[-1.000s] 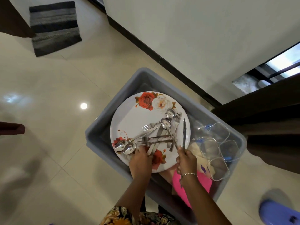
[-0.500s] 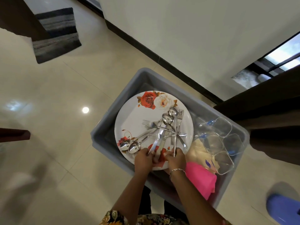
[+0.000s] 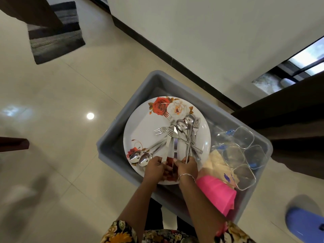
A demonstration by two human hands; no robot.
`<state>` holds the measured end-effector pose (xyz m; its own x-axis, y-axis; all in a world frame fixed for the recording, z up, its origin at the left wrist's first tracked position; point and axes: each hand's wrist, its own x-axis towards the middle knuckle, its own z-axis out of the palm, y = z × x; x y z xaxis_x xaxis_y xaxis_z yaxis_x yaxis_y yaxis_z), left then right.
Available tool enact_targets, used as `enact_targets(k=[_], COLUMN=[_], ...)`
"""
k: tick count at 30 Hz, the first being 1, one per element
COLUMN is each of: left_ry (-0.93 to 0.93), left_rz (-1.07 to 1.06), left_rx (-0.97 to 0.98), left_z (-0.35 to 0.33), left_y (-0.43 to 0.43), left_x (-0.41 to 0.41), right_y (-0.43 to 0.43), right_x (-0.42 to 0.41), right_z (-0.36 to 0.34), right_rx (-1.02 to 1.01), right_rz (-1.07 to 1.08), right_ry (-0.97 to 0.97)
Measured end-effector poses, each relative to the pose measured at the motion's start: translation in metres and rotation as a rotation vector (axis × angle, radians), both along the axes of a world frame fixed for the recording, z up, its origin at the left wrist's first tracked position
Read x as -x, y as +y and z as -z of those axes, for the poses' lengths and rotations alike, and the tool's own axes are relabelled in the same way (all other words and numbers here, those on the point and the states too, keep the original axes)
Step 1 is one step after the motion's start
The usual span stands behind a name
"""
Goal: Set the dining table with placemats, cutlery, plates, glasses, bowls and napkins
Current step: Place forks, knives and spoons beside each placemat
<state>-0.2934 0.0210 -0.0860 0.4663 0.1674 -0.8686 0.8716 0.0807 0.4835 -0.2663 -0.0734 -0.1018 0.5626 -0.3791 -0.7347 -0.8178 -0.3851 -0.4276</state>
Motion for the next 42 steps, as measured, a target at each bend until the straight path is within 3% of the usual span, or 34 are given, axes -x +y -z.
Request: enact_targets(k=[12,19,28,32,34,38,42], left_ry=[0.009,-0.042,-0.181,-0.203,-0.248,-0.443,-0.562], left_rz=[0.034,0.067,-0.161,-0.158,-0.252,-0.699,-0.943], left_rx=[0.065,0.105,0.042,0.034,0.090,0.249,0.318], left_z=[-0.025,-0.050,-0.138,-0.183,-0.206,-0.250,-0.269], left_y=[-0.007,-0.006,-0.021,-0.023,-0.017,0.001,0.031], left_x=[0.032,0.067,0.120,0.152,0.165,0.189,0.194], right_y=[-0.010,-0.018,-0.012,-0.014,-0.009,0.020,0.070], right_x=[0.036,0.060,0.072,0.095,0.100,0.112,0.127], right_z=[-0.035,-0.073,-0.152,-0.176,-0.192,-0.240,-0.271], right_rx=[-0.111,-0.179,-0.423,-0.437,-0.469,-0.497,-0.528], right_rz=[-0.072,-0.103,-0.373,-0.554,-0.671,-1.027,-1.256], right_ry=[-0.010,-0.117,-0.282,-0.344,-0.351,-0.301,-0.304])
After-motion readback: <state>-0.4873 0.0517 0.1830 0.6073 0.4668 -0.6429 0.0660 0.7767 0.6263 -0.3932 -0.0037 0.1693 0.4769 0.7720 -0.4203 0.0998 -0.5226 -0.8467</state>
